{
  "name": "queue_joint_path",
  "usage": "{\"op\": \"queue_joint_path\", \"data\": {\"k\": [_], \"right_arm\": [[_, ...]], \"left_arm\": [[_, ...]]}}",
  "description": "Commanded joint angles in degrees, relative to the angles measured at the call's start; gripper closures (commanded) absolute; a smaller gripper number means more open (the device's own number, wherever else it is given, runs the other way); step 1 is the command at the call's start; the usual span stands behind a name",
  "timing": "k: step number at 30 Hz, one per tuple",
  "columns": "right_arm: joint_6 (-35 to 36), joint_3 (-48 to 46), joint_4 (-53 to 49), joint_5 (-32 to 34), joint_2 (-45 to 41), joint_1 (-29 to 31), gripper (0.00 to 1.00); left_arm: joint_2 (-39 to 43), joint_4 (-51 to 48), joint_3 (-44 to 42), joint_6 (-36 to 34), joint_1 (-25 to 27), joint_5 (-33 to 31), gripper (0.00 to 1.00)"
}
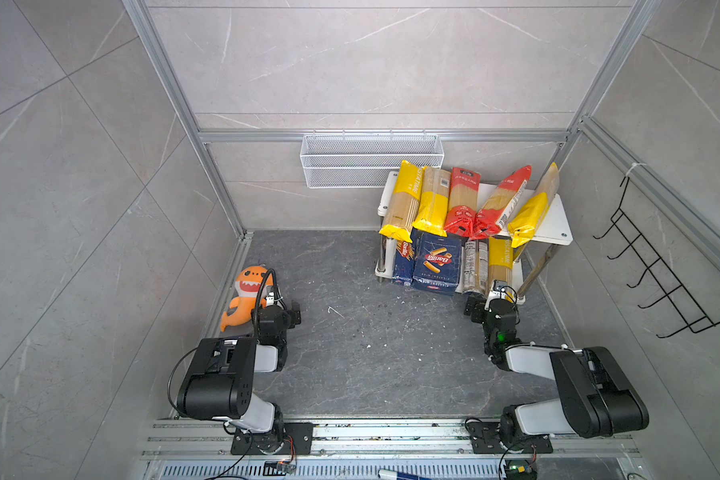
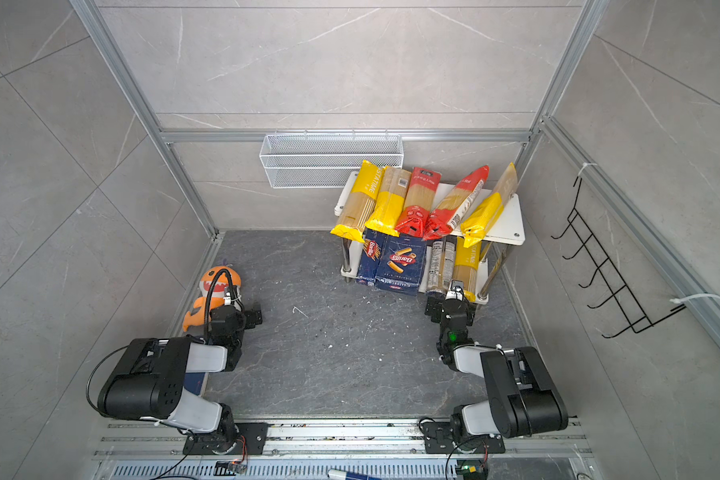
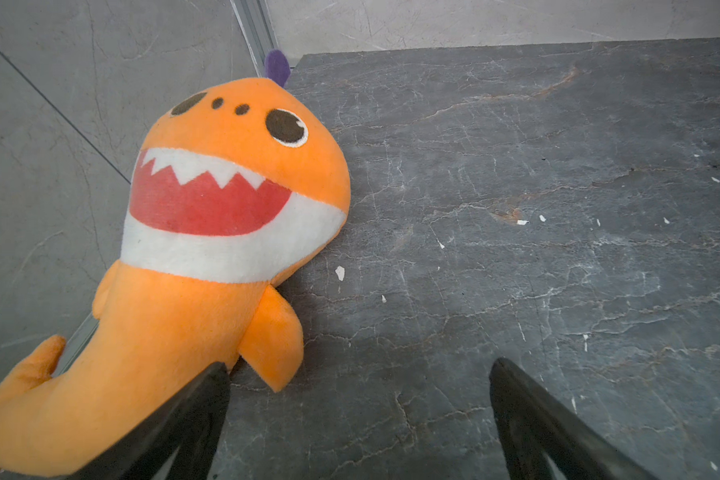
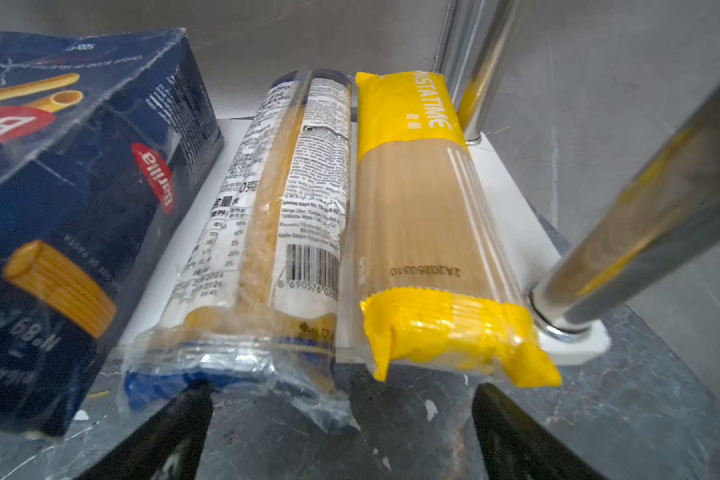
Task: Place and organize the pasta boxes and bags onto the shelf
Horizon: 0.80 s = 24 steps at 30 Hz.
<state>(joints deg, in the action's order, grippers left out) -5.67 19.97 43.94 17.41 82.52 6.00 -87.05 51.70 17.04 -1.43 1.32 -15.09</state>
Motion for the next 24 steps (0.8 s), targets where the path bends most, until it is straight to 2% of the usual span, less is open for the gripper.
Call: {"op": "queue_joint_path", "data": {"k": [1,3,5,24], "right_arm": [[3.2,1.23,3.8,-6.75,3.02,-0.18,0.01],[3.44,-1.01,10.76,-6.31,4.9,-0.18,0.01],[3.27,-0.39,6.93,-6.16,3.61,-0.13,0.01],[3.57,-0.37,7.65,-6.25,3.96,0.0,0.01]], "left_arm": [[0.48,1.3,1.88,1.54,-0.44,0.83,0.01],[0.47,1.25,1.92,1.53,-0.42,0.84,0.01],[0.47,1.3,1.93,1.57,-0.44,0.85,0.01],[0.56,1.47,1.77,1.56,-0.49,0.85,0.0]]}}
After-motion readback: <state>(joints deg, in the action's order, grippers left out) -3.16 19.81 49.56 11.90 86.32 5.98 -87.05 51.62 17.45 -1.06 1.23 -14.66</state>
